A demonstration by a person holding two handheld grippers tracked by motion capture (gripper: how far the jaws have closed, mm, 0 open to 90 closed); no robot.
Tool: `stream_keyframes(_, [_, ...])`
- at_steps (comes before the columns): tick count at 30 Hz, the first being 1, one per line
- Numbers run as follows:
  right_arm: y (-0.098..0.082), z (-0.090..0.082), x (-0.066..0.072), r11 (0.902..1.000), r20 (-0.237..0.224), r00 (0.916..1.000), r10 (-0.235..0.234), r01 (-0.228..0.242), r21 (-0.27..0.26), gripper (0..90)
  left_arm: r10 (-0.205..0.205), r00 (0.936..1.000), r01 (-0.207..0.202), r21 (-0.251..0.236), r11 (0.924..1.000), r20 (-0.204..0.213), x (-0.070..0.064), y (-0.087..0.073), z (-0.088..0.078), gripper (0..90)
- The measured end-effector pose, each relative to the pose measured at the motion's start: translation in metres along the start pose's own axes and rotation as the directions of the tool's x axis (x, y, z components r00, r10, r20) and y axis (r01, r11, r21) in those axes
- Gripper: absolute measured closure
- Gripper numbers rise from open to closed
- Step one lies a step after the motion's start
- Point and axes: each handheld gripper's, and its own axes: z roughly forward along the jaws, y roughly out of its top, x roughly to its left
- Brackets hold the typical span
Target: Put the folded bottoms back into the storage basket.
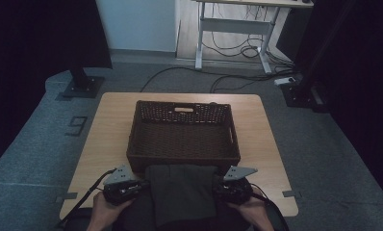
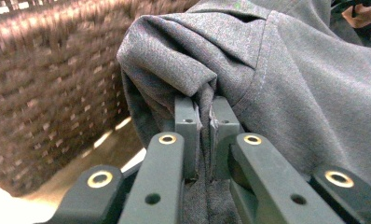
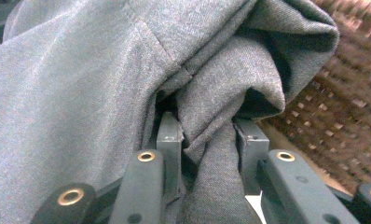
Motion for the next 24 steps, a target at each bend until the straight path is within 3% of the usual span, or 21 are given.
stream_keyframes(10, [0.015,-0.017,0.0,0.9985,-0.008,0.9999,-0.014,0.014,-0.053,68.7,0.03,0.9995,-0.031,-0.058,0.9979,-0.003,-0.005,0.019,-0.013,85.0])
stream_keyframes(24, [0.047,-0.04,-0.004,0.9913,0.011,0.9989,-0.047,0.048,-0.123,68.7,0.078,0.9967,-0.08,-0.126,0.9888,-0.023,-0.006,0.059,-0.029,85.0])
